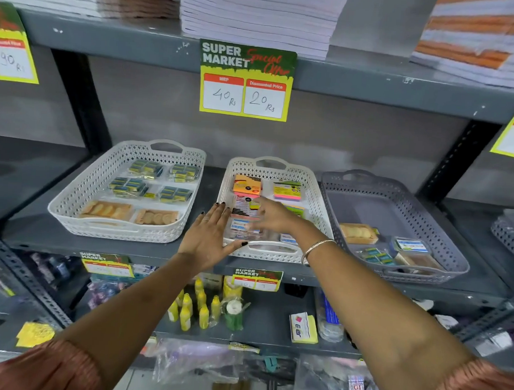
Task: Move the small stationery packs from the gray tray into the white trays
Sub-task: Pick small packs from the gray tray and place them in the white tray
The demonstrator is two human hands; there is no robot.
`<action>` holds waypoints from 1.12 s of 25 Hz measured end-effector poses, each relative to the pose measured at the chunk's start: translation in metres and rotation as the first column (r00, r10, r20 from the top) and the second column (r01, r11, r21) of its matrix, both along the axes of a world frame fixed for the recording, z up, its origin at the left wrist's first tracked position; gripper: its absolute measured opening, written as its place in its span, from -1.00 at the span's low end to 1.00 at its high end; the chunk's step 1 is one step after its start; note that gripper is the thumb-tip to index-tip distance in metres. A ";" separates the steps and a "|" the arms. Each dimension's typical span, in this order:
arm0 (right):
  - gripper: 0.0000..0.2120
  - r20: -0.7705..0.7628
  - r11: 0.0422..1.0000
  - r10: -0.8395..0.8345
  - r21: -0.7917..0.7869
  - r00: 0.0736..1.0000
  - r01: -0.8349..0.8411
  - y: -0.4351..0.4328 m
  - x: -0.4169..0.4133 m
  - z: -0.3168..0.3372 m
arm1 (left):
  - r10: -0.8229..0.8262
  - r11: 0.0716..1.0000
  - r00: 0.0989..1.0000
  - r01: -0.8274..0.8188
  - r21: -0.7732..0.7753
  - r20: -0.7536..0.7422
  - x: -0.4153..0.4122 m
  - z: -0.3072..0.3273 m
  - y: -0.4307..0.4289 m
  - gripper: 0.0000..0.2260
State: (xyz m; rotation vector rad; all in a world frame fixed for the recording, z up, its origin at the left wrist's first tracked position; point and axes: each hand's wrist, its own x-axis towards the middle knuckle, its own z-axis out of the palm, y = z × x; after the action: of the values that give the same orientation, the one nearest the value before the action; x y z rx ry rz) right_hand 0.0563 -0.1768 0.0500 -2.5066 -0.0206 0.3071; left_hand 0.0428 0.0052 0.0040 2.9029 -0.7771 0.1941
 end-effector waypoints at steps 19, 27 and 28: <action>-0.27 -0.136 0.599 -0.706 -0.639 0.695 0.483 -0.199 -0.051 -0.043 | -0.114 0.992 0.987 0.107 0.069 0.114 -0.022 0.001 -0.046 -0.01; -0.35 -0.153 0.629 -0.641 -0.666 0.752 0.401 -0.206 -0.048 -0.054 | -0.095 0.992 0.988 0.084 0.091 0.118 -0.021 -0.002 -0.045 -0.03; -0.36 -0.137 0.629 -0.625 -0.671 0.768 0.392 -0.207 -0.050 -0.053 | -0.091 0.993 0.989 0.081 0.087 0.116 -0.020 -0.002 -0.044 -0.03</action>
State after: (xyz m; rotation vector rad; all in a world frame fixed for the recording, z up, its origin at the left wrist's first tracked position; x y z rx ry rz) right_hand 0.0062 -0.3834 -0.0031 -2.8732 1.1228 0.5961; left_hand 0.0223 -0.0393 0.0019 2.9490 -0.9498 0.3385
